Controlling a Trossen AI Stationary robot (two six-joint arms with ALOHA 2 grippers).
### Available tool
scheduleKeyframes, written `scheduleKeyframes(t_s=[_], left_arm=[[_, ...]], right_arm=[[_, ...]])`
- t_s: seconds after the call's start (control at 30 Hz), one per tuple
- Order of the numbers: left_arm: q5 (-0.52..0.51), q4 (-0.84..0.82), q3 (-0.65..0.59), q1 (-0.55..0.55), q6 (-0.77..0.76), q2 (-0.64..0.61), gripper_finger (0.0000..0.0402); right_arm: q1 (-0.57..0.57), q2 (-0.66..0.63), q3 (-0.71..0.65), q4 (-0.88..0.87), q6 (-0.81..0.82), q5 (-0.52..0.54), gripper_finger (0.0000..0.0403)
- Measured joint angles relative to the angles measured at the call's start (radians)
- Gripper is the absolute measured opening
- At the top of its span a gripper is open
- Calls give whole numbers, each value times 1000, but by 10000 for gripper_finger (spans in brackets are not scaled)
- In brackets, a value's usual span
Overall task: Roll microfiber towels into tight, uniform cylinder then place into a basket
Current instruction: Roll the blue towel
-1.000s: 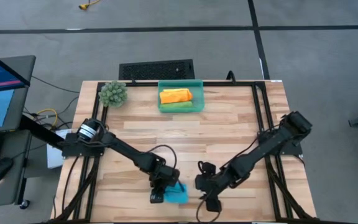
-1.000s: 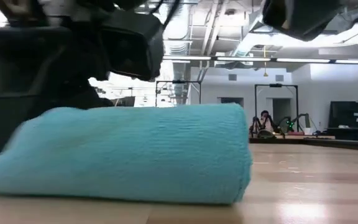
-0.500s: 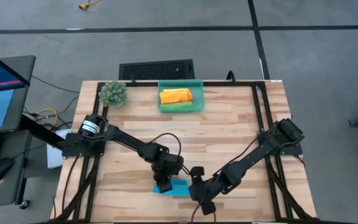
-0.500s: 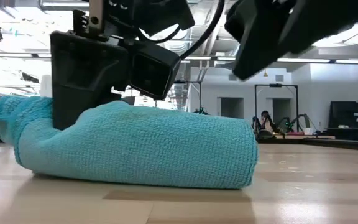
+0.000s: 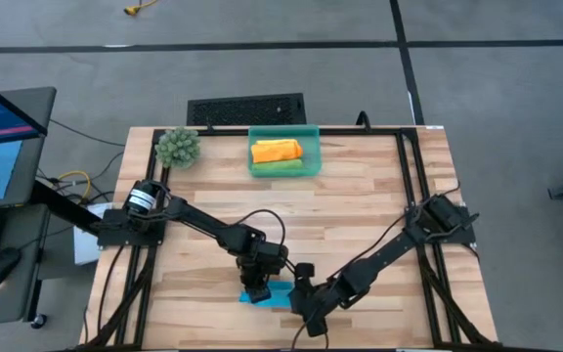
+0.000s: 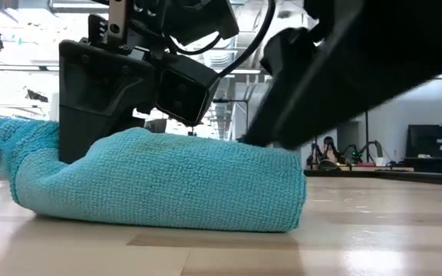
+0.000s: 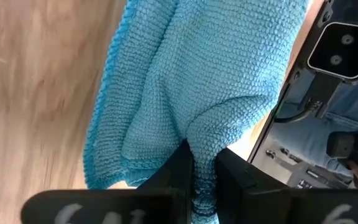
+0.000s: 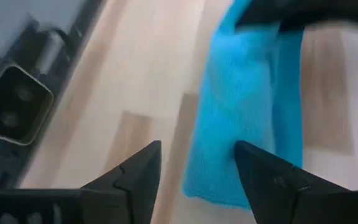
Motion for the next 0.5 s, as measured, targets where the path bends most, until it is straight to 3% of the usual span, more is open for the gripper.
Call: scheduleKeyframes(t_s=[0.3, 0.5], left_arm=[[-26, 11, 0, 0, 0, 0, 24], [-64, 7, 1, -1, 12, 0, 26]], right_arm=[[-20, 63, -1, 5, 39, -13, 230], [-47, 89, 5, 37, 196, -70, 230]])
